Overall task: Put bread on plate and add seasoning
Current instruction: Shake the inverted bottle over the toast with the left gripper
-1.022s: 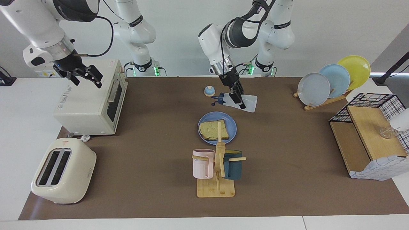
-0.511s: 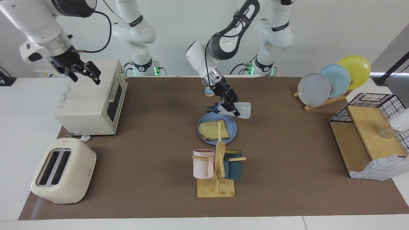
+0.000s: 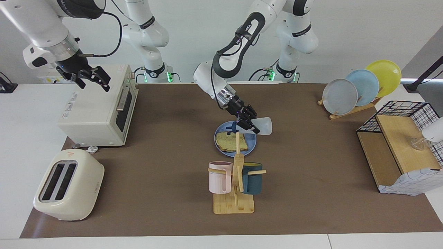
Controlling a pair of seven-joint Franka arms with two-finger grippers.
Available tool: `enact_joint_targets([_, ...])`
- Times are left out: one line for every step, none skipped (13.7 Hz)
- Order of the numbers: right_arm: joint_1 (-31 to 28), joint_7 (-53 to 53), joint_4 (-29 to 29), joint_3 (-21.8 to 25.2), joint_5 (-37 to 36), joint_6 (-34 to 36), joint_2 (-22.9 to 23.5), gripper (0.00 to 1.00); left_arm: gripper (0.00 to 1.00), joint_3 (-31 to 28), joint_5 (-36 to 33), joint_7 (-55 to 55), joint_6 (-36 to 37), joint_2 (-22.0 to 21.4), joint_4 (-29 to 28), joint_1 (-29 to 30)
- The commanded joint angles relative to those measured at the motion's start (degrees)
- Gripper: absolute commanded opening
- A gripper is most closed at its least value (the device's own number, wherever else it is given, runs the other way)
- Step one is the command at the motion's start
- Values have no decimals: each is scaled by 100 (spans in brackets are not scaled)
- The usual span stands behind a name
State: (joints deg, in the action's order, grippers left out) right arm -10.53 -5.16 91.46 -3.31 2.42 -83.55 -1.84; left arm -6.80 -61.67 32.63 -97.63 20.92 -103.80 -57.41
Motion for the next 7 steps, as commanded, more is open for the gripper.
enact_joint_targets([-2, 85, 38, -3, -57, 49, -71, 100, 0, -102, -467, -81, 139, 43, 9, 203])
enact_joint_targets([-2, 77, 38, -3, -57, 49, -71, 100, 0, -94, -573, -90, 130, 43, 0, 352])
enact_joint_targets([-2, 77, 38, -3, -57, 49, -71, 100, 0, -102, -644, -142, 104, 43, -26, 484])
enact_joint_targets([-2, 85, 38, -3, -57, 49, -71, 100, 0, -94, -723, -178, 78, 52, -17, 590])
enact_joint_targets([-2, 77, 38, -3, -57, 49, -71, 100, 0, -94, -759, -178, 60, 70, -17, 678])
enact_joint_targets([-2, 77, 38, -3, -57, 49, -71, 100, 0, -94, -759, -178, 34, 70, 0, 731])
enact_joint_targets([-2, 77, 38, -3, -57, 49, -71, 100, 0, -94, -759, -178, -1, 78, 0, 732])
